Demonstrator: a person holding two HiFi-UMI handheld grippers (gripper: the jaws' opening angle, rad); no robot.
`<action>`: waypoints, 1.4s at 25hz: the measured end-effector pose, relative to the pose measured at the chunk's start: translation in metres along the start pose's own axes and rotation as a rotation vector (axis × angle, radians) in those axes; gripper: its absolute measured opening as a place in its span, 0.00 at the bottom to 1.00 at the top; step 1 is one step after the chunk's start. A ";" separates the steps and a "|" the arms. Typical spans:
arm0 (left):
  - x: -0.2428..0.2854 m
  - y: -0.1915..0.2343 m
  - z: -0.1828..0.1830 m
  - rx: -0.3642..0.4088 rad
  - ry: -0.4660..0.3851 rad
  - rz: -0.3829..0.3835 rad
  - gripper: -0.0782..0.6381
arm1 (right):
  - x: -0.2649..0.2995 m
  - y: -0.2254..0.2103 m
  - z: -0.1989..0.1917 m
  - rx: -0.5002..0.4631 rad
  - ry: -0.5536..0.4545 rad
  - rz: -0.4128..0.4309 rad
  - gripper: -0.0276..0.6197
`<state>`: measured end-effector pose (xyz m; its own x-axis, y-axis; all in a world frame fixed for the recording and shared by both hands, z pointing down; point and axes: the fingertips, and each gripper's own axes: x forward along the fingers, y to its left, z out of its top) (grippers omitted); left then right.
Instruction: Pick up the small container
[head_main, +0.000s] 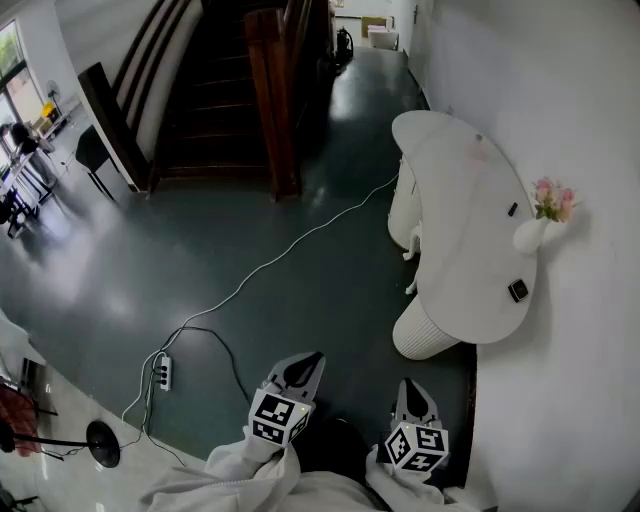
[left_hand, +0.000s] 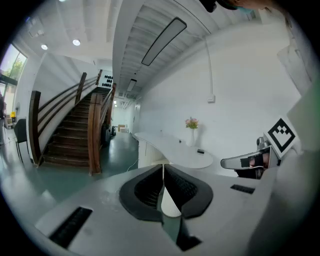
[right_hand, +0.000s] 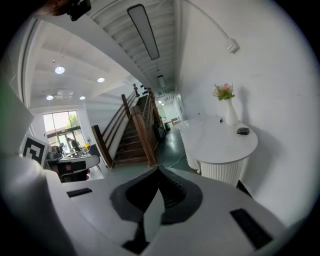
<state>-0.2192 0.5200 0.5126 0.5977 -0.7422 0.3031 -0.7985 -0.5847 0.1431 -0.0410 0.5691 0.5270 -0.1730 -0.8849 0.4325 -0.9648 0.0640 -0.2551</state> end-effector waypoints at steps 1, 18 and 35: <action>-0.002 0.001 0.000 -0.004 -0.001 0.006 0.14 | -0.001 0.001 0.000 -0.005 -0.001 0.002 0.12; -0.020 -0.005 0.000 0.015 -0.017 0.023 0.14 | -0.011 0.002 -0.006 0.036 -0.019 -0.012 0.12; 0.065 0.061 0.032 -0.031 -0.024 0.031 0.14 | 0.084 -0.004 0.044 0.012 0.009 -0.004 0.12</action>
<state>-0.2269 0.4252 0.5109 0.5740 -0.7674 0.2856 -0.8182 -0.5511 0.1637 -0.0426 0.4737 0.5262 -0.1712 -0.8810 0.4410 -0.9630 0.0551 -0.2637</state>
